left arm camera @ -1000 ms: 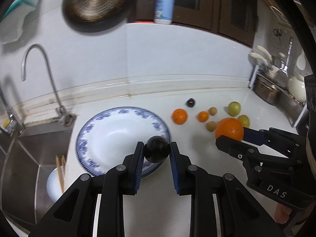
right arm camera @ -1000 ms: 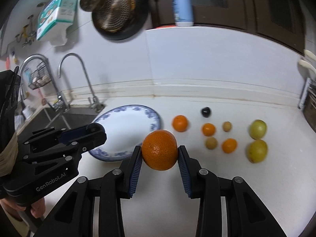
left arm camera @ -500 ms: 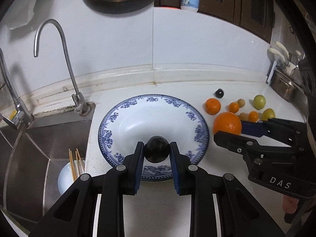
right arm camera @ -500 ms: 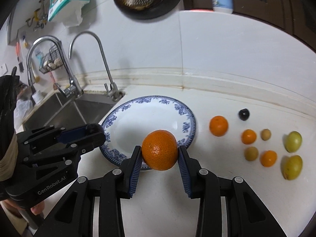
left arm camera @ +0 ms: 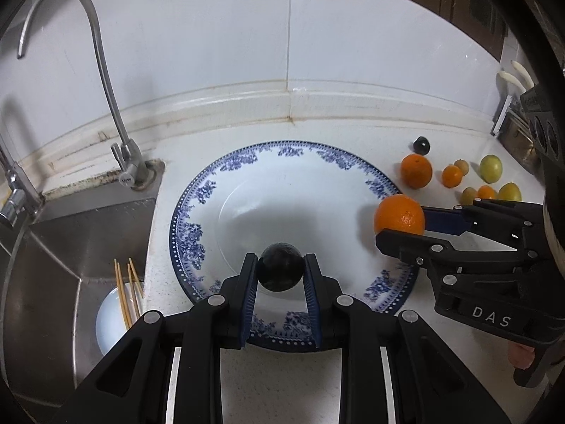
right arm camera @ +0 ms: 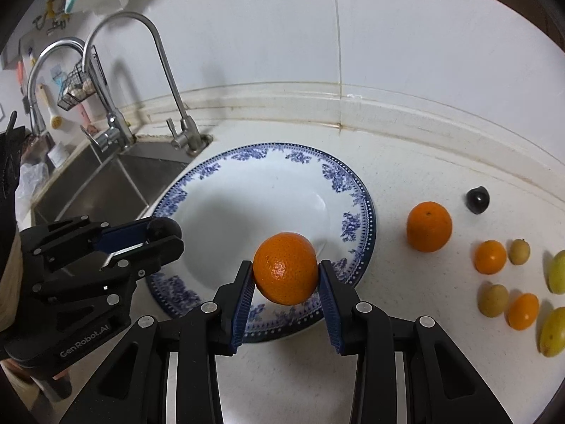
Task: Organize fruits
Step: 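Carry the plum and orange onto the blue-patterned plate and open both tools, then lift both open tools off the plate and move them back toward the fruits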
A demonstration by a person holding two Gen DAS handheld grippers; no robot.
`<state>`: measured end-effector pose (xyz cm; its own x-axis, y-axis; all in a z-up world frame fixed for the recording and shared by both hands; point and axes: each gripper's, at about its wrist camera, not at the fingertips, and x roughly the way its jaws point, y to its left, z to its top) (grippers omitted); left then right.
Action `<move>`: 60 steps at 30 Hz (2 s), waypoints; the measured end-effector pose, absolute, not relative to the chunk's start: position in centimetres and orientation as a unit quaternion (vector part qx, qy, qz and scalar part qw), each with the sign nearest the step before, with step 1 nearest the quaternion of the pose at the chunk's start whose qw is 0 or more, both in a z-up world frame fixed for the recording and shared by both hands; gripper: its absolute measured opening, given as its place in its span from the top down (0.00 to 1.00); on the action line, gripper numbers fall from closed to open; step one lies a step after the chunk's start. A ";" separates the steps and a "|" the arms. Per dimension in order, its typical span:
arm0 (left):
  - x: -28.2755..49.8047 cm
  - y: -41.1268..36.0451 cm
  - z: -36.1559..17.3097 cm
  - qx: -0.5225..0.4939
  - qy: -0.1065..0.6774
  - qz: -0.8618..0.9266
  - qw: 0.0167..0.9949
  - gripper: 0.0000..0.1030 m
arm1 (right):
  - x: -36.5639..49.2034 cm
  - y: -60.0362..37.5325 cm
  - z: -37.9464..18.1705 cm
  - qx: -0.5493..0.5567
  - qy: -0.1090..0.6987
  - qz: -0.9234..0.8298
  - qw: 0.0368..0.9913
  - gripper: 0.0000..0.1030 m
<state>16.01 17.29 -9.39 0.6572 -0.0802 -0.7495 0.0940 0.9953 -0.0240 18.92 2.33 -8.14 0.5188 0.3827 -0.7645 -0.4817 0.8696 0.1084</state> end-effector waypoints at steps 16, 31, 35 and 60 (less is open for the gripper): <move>17.2 17.3 -11.2 0.016 0.434 -0.043 0.900 0.75 | 20.1 3.1 -9.6 -0.065 0.436 0.253 0.861 0.63; 14.6 17.1 -6.9 0.005 0.398 -0.022 0.917 0.56 | 17.5 1.5 -6.8 -0.037 0.398 0.259 0.879 0.57; 13.3 16.5 -5.1 0.001 0.380 -0.020 0.925 0.50 | 16.1 0.4 -5.3 -0.030 0.384 0.246 0.890 0.56; 8.9 6.3 1.3 0.019 0.286 -0.116 0.951 0.25 | 7.6 -11.5 1.8 -0.005 0.287 0.112 0.951 0.33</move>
<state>8.94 6.25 1.27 0.8099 -0.2091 -0.5480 0.2304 0.9726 -0.0305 7.59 -11.51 1.78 0.8102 0.2098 -0.5473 -0.2150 0.9750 0.0555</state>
